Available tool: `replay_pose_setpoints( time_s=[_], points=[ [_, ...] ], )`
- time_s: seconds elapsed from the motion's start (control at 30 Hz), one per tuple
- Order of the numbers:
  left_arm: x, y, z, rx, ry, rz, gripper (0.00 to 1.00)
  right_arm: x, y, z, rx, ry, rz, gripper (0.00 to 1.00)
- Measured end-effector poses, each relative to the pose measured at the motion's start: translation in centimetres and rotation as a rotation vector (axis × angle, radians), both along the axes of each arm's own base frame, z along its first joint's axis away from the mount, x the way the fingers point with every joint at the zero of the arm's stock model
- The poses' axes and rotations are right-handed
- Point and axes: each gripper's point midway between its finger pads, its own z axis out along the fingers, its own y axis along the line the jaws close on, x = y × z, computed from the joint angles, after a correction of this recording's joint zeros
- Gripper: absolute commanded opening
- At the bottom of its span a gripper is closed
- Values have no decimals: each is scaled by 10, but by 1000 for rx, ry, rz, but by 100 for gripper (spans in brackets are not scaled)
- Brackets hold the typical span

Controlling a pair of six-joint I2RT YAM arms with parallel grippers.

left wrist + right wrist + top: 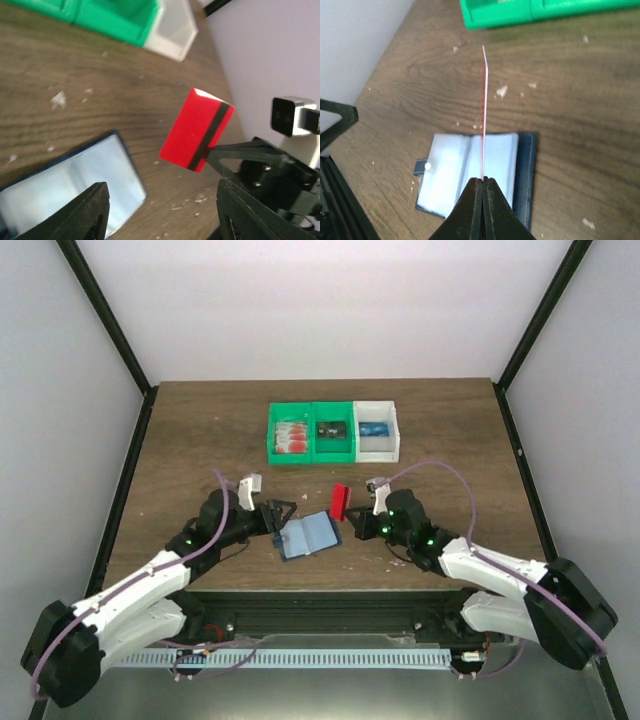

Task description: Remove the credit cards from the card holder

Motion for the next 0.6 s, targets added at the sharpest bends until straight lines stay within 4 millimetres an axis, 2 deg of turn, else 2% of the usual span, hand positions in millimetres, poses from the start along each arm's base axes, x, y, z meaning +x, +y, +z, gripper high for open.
replay_pose_setpoints(
  time_s=[0.13,0.27,0.37,0.43,0.6],
  points=[
    [-1,0,43,-73,-52,8,75,1,9,32,-52,-232,31,0],
    [-5,0,75,-122,-73,4,77,-15,32,85,-83,-591,98,0],
    [-12,-1,97,-169,-85,-20,77,-24,41,120,-108,-860,116,0],
    [-18,-4,108,-205,-76,-46,76,-24,44,130,-162,-981,106,0],
    [-36,-10,124,-317,-19,-115,76,-22,52,131,-325,-1174,115,1]
  ],
)
